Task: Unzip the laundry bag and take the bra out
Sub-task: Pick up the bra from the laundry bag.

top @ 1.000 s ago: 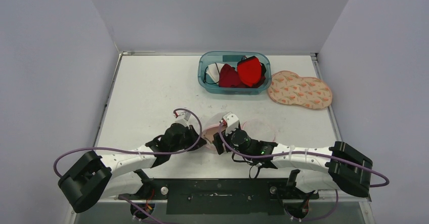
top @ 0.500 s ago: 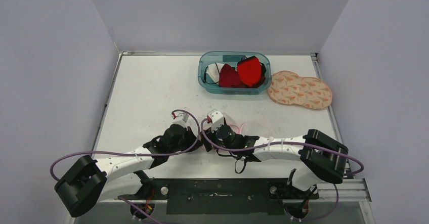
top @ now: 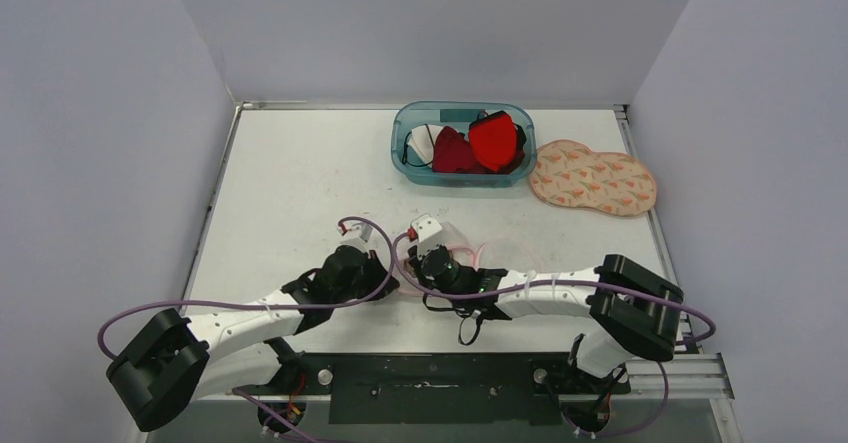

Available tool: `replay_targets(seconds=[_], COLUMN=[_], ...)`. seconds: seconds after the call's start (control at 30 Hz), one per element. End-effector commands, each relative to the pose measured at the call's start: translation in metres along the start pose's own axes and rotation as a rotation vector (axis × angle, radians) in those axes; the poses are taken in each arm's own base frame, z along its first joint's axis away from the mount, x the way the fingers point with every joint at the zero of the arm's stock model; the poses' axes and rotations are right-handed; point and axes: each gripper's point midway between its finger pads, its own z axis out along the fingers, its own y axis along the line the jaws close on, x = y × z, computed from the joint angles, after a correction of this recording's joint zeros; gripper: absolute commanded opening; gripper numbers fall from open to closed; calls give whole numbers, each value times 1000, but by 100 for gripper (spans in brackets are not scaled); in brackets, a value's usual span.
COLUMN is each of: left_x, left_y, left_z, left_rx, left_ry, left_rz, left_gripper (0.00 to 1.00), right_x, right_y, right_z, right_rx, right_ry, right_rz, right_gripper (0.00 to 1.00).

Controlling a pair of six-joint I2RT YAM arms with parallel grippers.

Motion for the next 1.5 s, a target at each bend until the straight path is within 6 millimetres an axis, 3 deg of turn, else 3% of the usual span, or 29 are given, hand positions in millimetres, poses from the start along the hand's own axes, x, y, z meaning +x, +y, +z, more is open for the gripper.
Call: replay_targets(seconds=[0.0,0.3,0.4,0.53,0.73,1.1,1.33,1.47], left_x=[-2,4,4,3,5,9,8,8], left_y=[7,18,16,12,13,13,9,7], left_z=[-2,-2,-3,-3,-1,0,-3,-4], left_rx=[-18,-60,-46,-29,-31,-11,7,16], left_ry=[-21,-4,-3,-6,2,5,1,-1], left_rz=[25,34,33,32,32,10,-5,-9], left_gripper=[0,0,0,0,0,0,0,0], right_x=[-34,-31,-31,-32,-29,-15,-10,-9], right_y=[-26,-45,-28,-6,4,6,2,-6], right_z=[-20,-38,-38,-37,-33,-11,4,8], right_rx=[110,131,24,-79,-105,23,122,201], right_ry=[-108,-107,-106,-104,-85,-58,-44,-48], right_rz=[37,60,57,51,20,-111,-202,-229], right_gripper=[11,10,26,56,72,75,72,65])
